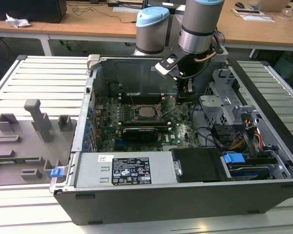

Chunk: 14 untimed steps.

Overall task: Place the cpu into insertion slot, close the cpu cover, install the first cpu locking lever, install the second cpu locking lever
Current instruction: 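Close the cpu cover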

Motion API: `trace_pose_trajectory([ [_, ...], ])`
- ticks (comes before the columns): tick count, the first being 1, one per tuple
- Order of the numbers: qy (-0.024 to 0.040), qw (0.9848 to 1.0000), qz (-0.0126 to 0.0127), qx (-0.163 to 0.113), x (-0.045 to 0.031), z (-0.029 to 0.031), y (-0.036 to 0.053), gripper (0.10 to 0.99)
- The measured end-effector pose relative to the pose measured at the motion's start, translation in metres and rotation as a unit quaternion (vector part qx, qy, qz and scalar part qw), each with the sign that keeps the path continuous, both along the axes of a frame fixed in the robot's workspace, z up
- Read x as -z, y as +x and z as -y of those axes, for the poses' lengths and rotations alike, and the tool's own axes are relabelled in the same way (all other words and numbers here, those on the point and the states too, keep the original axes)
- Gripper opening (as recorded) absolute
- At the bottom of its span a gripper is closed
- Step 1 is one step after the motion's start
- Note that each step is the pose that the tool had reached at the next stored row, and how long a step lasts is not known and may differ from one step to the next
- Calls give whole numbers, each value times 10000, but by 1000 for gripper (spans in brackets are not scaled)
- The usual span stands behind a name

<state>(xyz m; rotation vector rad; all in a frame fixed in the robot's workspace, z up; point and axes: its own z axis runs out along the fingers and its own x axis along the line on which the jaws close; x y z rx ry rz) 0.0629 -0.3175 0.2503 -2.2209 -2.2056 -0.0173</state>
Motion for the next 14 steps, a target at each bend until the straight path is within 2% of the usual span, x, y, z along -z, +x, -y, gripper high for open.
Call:
trace_pose_trajectory([
  [2, 0, 10000, -94, -1, 0, 0, 0, 106],
  [3, -1, 9999, -110, 0, -1, 0, 0, 106],
  [14, 0, 9999, -114, 0, 0, 0, -101, 106],
])
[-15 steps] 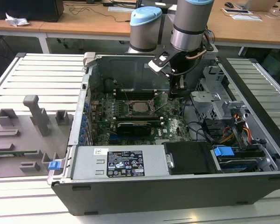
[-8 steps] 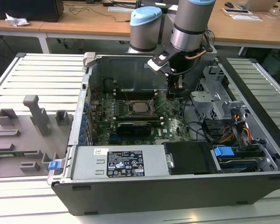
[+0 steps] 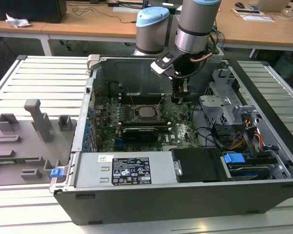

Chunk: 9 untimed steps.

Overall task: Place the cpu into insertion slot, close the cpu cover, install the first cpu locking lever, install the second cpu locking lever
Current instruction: 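Close the cpu cover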

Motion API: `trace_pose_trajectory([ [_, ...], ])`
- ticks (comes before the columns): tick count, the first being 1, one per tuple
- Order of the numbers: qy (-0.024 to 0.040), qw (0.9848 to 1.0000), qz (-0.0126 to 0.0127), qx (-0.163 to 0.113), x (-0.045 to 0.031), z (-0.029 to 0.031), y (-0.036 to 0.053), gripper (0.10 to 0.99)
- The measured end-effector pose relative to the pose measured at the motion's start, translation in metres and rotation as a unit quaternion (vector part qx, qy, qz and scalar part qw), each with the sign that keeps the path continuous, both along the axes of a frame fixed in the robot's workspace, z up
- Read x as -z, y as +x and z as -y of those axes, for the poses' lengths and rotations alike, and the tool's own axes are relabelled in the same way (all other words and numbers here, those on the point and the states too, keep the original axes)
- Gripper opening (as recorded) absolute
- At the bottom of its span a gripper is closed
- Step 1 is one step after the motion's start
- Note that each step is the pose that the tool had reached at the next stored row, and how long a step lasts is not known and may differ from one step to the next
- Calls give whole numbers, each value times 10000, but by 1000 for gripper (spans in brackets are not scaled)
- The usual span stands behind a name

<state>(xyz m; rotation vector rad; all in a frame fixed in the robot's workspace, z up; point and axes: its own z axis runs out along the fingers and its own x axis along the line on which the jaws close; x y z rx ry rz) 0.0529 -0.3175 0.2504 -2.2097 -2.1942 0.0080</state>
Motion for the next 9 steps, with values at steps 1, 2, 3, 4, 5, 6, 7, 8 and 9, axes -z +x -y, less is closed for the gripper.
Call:
trace_pose_trajectory([
  [1, 0, 10000, 0, 0, 0, 0, -4, 106],
  [2, 0, 10000, 0, 0, 0, 0, -8, 106],
  [3, 0, 10000, 0, 0, 0, 0, -12, 106],
  [4, 0, 10000, 0, 0, 0, 0, -19, 106],
  [5, 0, 10000, 0, 0, 0, 0, -27, 106],
  [6, 0, 10000, 0, 0, 0, 0, -36, 106],
  [7, 0, 10000, 0, 0, 0, 0, -46, 106],
  [8, 0, 10000, 0, 0, 0, 0, -55, 106],
  [9, 0, 10000, 0, -1, 0, 0, -69, 106],
])
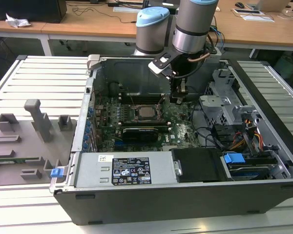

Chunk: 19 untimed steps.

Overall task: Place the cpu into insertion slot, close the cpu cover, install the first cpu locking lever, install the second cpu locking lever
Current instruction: 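Close the cpu cover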

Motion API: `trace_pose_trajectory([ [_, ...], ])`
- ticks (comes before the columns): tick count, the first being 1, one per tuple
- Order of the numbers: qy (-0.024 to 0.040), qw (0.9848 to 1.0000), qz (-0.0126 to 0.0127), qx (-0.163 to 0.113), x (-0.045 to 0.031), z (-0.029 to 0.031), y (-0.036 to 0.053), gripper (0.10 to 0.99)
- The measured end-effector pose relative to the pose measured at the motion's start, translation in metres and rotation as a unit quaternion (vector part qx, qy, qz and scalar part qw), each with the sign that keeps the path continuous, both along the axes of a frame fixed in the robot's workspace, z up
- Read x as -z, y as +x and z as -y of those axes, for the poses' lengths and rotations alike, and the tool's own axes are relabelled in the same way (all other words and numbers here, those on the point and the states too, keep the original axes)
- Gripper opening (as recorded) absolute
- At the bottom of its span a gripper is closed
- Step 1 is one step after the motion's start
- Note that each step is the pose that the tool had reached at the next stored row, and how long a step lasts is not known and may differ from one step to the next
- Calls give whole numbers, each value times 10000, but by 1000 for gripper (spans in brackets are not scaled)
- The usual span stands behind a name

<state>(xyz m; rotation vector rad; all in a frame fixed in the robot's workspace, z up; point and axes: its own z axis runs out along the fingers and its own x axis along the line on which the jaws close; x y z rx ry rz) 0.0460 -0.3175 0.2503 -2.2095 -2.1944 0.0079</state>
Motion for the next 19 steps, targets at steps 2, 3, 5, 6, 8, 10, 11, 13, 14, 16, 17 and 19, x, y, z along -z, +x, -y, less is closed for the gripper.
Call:
trace_pose_trajectory([
  [2, 0, 10000, 0, 1, 0, 0, -19, 106],
  [3, 0, 10000, 0, 1, 0, 0, -28, 106],
  [5, 0, 10000, 0, 1, 0, 0, -60, 106],
  [6, 0, 10000, 0, 1, 0, 0, -77, 106],
  [8, 0, 10000, 0, 0, 0, 0, -105, 106],
  [10, 0, 10000, 0, 1, 0, 0, -141, 106],
  [11, 0, 10000, 0, 1, 0, 0, -149, 106],
  [13, 1, 10000, 0, 1, 0, 0, -185, 106],
  [14, 0, 10000, 0, 0, 0, 0, -195, 106],
  [16, 0, 10000, 0, 1, 0, 0, -234, 106],
  [17, 0, 10000, 0, 1, 0, 0, -251, 106],
  [19, 0, 10000, 0, 0, 0, 0, -277, 106],
])
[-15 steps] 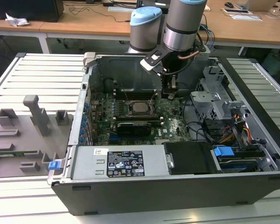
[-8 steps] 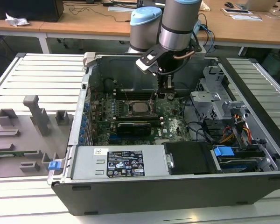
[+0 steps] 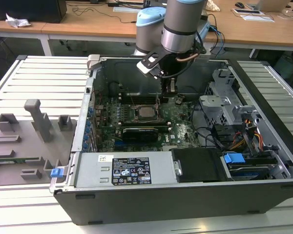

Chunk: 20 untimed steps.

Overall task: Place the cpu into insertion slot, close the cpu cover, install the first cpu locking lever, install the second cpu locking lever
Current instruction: 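Close the cpu cover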

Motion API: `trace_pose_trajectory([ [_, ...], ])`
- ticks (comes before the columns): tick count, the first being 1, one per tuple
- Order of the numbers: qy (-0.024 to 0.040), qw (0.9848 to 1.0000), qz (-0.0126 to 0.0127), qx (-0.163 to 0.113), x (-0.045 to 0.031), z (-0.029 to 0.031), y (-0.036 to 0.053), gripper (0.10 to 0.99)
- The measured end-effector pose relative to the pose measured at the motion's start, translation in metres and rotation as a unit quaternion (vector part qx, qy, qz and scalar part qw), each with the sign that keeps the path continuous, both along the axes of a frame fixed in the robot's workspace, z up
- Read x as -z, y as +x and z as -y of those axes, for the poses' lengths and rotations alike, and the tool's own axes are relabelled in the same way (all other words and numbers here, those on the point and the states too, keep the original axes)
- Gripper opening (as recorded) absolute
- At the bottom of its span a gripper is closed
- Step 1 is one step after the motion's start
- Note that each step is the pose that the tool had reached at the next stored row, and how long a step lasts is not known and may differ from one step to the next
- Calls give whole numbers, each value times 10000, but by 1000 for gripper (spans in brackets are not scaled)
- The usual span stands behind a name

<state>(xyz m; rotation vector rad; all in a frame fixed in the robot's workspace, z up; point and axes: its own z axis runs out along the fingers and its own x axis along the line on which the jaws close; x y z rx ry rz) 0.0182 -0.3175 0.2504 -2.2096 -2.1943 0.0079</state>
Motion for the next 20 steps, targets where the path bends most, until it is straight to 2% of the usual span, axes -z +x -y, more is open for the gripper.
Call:
trace_pose_trajectory([
  [9, 0, 10000, 0, 0, 5, 0, -122, 106],
  [15, -1, 10000, 0, 0, 47, 0, -210, 106],
  [20, 0, 10000, 0, 1, 53, 0, -282, 106],
])
